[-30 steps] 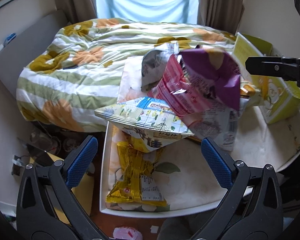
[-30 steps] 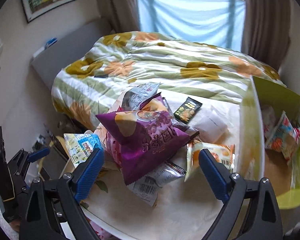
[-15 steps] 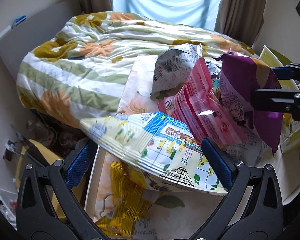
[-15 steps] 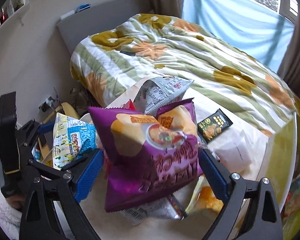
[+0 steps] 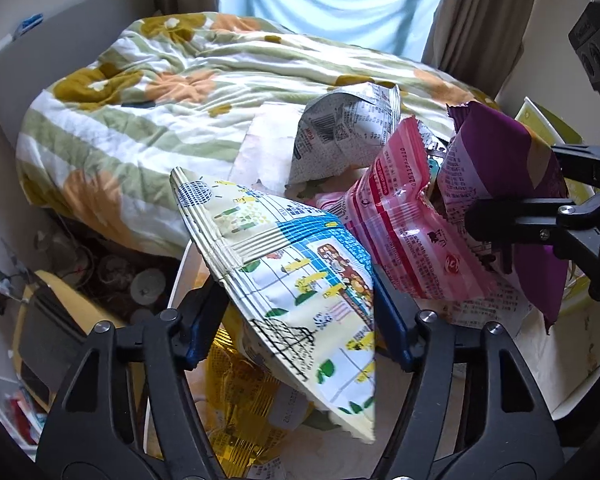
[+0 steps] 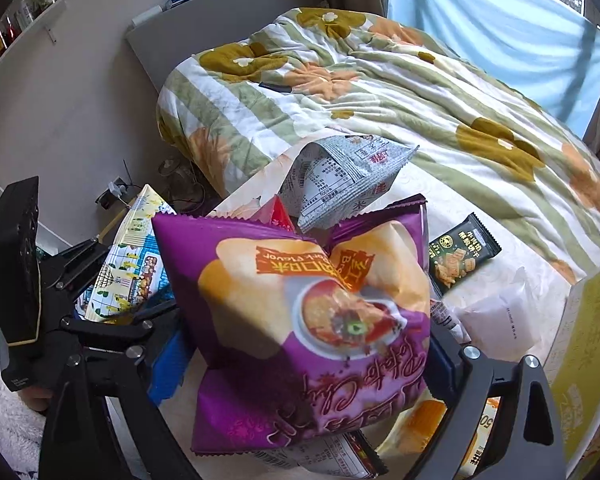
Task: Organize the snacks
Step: 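Grasp the striped blue-yellow bag with the left tool while the right tool grasps the purple chip bag, then carry both bags into the yellow box and open both tools to release them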
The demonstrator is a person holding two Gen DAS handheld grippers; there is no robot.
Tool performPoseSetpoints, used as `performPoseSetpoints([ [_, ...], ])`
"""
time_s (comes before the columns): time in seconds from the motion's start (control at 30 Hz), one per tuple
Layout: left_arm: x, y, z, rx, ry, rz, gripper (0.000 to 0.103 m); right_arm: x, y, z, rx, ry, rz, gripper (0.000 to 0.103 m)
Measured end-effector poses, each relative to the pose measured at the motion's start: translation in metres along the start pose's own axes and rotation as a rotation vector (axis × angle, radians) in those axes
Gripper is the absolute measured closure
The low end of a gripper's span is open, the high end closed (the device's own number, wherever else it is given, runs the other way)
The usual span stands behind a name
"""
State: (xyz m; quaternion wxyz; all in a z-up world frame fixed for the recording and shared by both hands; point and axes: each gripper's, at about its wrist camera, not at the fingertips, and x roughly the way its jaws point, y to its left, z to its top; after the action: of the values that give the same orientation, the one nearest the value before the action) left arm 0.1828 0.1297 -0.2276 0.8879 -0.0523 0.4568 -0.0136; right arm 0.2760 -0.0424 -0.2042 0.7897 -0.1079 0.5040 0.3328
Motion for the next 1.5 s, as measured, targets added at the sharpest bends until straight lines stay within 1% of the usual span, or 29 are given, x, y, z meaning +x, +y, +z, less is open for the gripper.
performPoseSetpoints([
  [0.17, 0.000, 0.001, 0.002, -0.003, 0.011, 0.021, 0.048, 0.000, 0.000, -0.004, 0.001, 0.006, 0.009, 0.009],
  [0.2, -0.001, 0.002, 0.003, -0.003, 0.011, 0.025, 0.051, 0.000, 0.000, -0.004, 0.002, 0.007, 0.010, 0.009],
  [0.33, -0.004, 0.004, 0.004, -0.010, 0.004, 0.026, 0.053, -0.001, 0.000, -0.007, 0.013, 0.001, 0.008, 0.009],
  [0.4, -0.008, 0.004, 0.004, -0.007, -0.001, 0.028, 0.053, -0.002, -0.001, -0.007, 0.018, -0.004, 0.004, 0.015],
  [0.43, -0.010, 0.004, 0.004, -0.002, -0.005, 0.034, 0.053, -0.003, -0.002, -0.008, 0.018, -0.003, 0.007, 0.019],
  [0.5, -0.015, 0.004, 0.004, 0.007, -0.013, 0.037, 0.053, -0.005, -0.001, -0.009, 0.024, -0.010, 0.001, 0.022],
  [0.57, -0.021, 0.004, 0.004, 0.009, -0.023, 0.036, 0.053, -0.009, 0.000, -0.011, 0.029, -0.015, -0.005, 0.028],
  [0.77, -0.042, 0.003, 0.002, 0.026, -0.046, 0.038, 0.053, -0.026, 0.006, -0.014, 0.051, -0.049, -0.035, 0.036],
  [0.97, -0.075, -0.002, 0.007, 0.058, -0.088, 0.030, 0.053, -0.057, 0.013, -0.018, 0.099, -0.106, -0.075, 0.037],
  [1.07, -0.096, -0.010, 0.014, 0.099, -0.110, 0.032, 0.053, -0.077, 0.018, -0.021, 0.132, -0.137, -0.099, 0.037],
  [1.17, -0.124, -0.021, 0.025, 0.163, -0.160, 0.032, 0.053, -0.104, 0.022, -0.026, 0.173, -0.185, -0.127, 0.037],
  [1.3, -0.155, -0.039, 0.040, 0.233, -0.220, -0.013, 0.053, -0.143, 0.023, -0.037, 0.239, -0.244, -0.194, 0.037],
  [1.5, -0.183, -0.081, 0.063, 0.326, -0.288, -0.119, 0.053, -0.193, 0.017, -0.063, 0.350, -0.295, -0.299, 0.037],
])
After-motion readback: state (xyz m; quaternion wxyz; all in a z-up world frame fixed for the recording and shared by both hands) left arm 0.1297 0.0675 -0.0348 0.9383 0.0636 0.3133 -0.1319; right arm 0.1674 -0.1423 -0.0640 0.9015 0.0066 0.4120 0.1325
